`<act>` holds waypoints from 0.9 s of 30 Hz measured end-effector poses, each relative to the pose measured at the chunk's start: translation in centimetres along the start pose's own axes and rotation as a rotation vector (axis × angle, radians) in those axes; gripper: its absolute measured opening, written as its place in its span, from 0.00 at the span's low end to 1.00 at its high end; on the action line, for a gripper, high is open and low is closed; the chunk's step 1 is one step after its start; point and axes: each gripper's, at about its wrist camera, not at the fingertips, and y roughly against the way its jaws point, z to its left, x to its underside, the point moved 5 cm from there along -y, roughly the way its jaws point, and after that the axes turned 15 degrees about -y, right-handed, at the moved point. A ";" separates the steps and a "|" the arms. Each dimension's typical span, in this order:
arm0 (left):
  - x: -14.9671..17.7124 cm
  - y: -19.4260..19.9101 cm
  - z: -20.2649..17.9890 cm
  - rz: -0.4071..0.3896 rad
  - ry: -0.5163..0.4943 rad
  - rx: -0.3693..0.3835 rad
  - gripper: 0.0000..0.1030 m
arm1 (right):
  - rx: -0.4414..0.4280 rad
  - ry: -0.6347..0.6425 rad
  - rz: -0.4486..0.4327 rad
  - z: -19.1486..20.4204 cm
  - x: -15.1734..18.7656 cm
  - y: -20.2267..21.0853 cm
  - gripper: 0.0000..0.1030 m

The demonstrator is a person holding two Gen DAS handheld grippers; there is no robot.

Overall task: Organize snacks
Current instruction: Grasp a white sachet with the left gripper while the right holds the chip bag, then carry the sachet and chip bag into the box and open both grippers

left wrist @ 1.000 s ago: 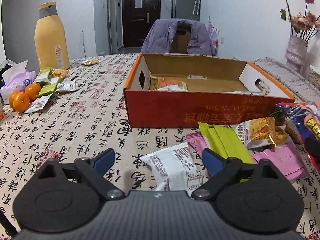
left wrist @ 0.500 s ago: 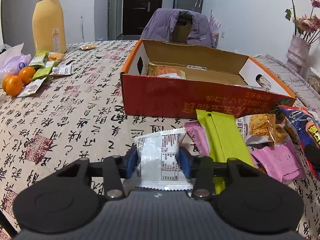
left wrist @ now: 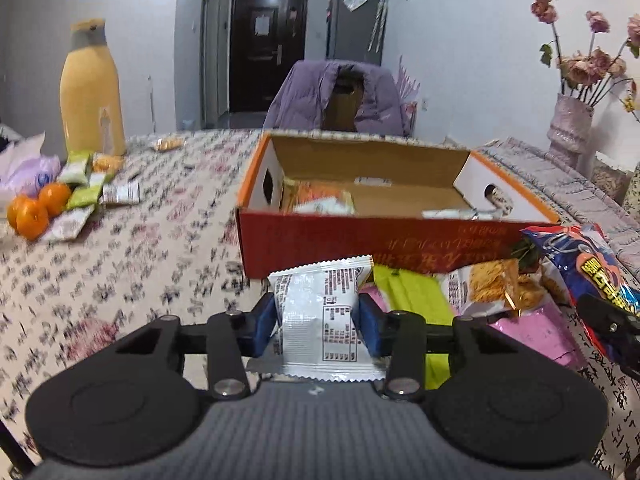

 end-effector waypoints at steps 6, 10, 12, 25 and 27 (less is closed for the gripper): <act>-2.2 0.8 0.1 -0.058 -0.034 -0.010 0.43 | -0.011 0.031 -0.030 1.1 -1.5 -0.4 0.58; -4.1 1.0 0.2 -0.095 -0.051 -0.014 0.43 | -0.019 0.056 -0.051 1.9 -2.9 -1.3 0.58; -5.1 0.9 0.3 -0.112 -0.059 -0.018 0.43 | -0.022 0.065 -0.061 2.3 -3.7 -1.8 0.58; -10.4 -2.7 0.8 -0.161 -0.091 -0.026 0.43 | -0.037 0.122 -0.075 4.7 -8.4 -8.4 0.58; -11.0 -3.5 0.9 -0.162 -0.085 -0.024 0.43 | -0.037 0.126 -0.065 4.9 -8.8 -9.7 0.58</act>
